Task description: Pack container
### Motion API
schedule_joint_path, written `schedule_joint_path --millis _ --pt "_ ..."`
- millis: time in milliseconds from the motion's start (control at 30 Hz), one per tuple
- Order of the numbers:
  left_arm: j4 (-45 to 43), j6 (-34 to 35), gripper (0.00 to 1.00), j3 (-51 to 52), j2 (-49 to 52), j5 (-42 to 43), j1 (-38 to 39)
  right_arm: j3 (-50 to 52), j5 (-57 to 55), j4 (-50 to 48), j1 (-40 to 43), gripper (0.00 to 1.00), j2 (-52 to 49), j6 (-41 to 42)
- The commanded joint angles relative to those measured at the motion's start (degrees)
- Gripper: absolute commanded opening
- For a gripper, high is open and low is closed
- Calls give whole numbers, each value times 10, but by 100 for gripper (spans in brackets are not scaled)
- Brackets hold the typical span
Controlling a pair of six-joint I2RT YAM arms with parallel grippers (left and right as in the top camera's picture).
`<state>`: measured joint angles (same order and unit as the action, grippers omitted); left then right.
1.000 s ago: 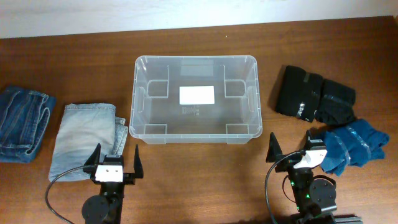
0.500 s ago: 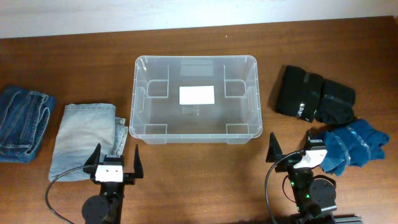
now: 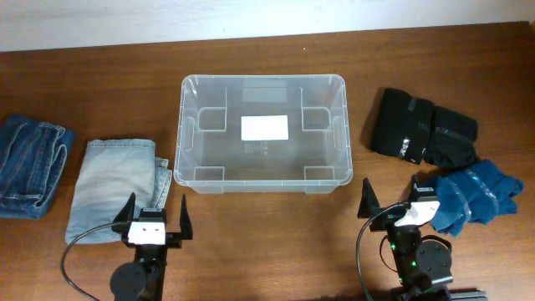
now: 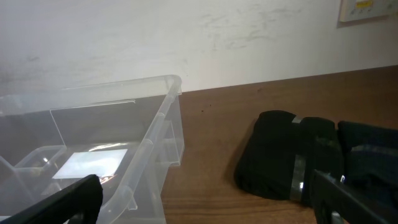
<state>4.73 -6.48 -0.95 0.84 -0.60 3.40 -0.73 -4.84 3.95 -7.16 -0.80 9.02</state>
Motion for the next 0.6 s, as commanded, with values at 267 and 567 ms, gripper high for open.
schedule_joint_path --millis 267,567 --pt "0 -9 99 4 -5 4 -2 4 26 -12 5 99 5 25" --pt "0 -9 99 4 -5 4 -2 -49 92 -68 5 98 3 87"
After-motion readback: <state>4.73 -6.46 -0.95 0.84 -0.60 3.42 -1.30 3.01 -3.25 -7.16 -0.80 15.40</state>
